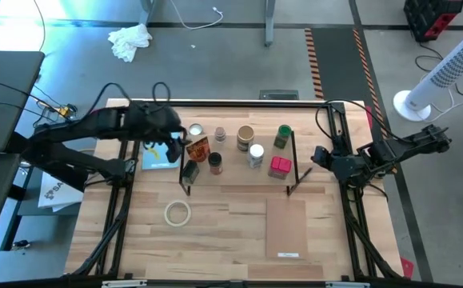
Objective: Shelf spices
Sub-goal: Remove the orange seasoning bag from the shelf
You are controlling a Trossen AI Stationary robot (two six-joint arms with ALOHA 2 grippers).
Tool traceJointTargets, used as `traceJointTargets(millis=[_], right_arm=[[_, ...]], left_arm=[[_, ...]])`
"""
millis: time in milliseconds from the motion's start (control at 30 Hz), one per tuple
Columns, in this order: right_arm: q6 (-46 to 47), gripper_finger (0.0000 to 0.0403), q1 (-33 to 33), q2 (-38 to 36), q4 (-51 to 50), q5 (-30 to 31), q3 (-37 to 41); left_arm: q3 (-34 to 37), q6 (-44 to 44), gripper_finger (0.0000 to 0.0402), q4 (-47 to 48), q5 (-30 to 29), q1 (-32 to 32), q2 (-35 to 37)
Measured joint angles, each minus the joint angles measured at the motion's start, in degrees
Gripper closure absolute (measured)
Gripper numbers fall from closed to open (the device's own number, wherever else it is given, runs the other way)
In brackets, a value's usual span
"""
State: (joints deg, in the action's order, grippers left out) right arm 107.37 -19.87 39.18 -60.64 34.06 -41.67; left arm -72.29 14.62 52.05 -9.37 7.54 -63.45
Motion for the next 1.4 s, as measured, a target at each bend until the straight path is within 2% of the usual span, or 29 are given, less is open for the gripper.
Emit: traceJointTargets(millis=[167, 400, 500, 600, 733, 767, 1000, 1067, 1200, 1300, 1400], right_arm=[[-1.6, 0.0403, 0.0, 0.0, 0.0, 0.0, 0.0], [-3.3, 0.0403, 0.0, 0.1, -0.1, 0.0, 0.0], [-3.5, 0.0403, 0.0, 0.1, -0.4, 0.0, 0.0], [-3.5, 0.0403, 0.0, 0.1, -0.5, 0.0, 0.0], [-3.6, 0.0403, 0.0, 0.1, -0.9, 0.0, 0.0], [-3.9, 0.0403, 0.0, 0.1, -1.2, 0.0, 0.0], [-3.9, 0.0403, 0.0, 0.1, -2.7, 0.0, 0.1], [-3.9, 0.0403, 0.0, 0.1, -2.8, 0.0, 0.1], [-2.8, 0.0403, 0.0, 0.1, -2.8, 0.0, 0.1], [-2.8, 0.0403, 0.0, 0.1, -3.1, 0.4, 0.1], [-2.0, 0.0403, 0.0, 0.2, -3.2, 0.5, 0.1]], left_arm=[[-0.1, 1.1, 0.0171, -0.8, 6.0, 0.5, -2.4], [0.2, 0.2, 0.0172, -0.6, 7.3, 1.5, -7.3], [0.3, 2.0, 0.0184, 0.1, 7.3, 2.0, -9.4], [0.2, 2.6, 0.0233, -0.4, 5.9, 2.2, -9.4], [-0.7, 1.6, 0.0365, 0.6, 3.4, 2.2, -8.2], [-1.5, 1.4, 0.0382, 1.5, 2.8, 2.2, -7.6], [-14.2, 1.7, 0.0398, 15.6, -3.0, 2.2, -2.9], [-18.3, 2.9, 0.0399, 19.5, -2.3, 2.2, -1.7], [-24.7, 7.3, 0.04, 38.1, 0.6, 1.4, -1.9], [-23.5, 11.5, 0.0401, 36.0, 0.6, -0.4, 0.2], [-21.4, 17.9, 0.0401, 38.3, -2.9, -1.5, 1.3]])
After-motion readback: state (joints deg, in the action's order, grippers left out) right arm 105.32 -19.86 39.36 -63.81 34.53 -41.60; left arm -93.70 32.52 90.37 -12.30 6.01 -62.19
